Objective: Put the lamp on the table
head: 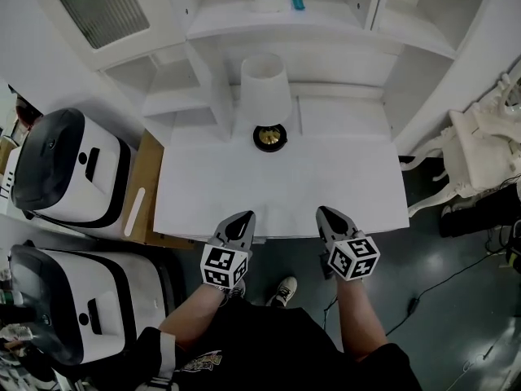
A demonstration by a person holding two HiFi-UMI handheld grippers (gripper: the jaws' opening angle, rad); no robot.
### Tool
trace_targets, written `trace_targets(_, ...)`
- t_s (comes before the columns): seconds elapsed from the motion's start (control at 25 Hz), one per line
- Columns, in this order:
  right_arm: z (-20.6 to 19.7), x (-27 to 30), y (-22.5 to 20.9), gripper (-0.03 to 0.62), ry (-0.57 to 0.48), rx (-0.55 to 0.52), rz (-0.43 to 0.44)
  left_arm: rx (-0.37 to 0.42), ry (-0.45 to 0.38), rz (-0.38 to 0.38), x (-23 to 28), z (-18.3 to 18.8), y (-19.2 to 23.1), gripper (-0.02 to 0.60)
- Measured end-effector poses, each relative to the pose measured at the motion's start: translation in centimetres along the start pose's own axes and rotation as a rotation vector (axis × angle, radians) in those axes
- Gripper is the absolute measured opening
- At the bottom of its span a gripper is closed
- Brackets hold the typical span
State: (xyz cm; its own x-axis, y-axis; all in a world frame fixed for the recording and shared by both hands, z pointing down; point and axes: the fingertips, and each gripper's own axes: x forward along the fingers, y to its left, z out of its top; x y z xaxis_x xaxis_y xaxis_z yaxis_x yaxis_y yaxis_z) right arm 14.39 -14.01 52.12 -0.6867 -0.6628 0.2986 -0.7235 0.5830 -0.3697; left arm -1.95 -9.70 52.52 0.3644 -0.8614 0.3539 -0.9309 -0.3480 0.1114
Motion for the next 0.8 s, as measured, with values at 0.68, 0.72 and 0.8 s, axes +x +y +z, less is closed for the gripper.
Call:
trace_targets(0.68,-2.0,0.9,10.8,0.025,-0.039,-0.011,-0.098,0.025,-0.016,-0.132,-6.7,-0.1,5.6,0.006)
trace_targets(0.72,-2.2,0.8,11.3,0.025,-0.04,-0.011,-0.105,0.027,-0.017,-0.139,-7.1,-0.2,5.8,0.006)
trace_targets(0.8,-2.7,0.7,12.3,0.025,-0.043,-0.009,-0.118,0.027,-0.019,-0.153,-7.8,-0.2,6.1,0.006)
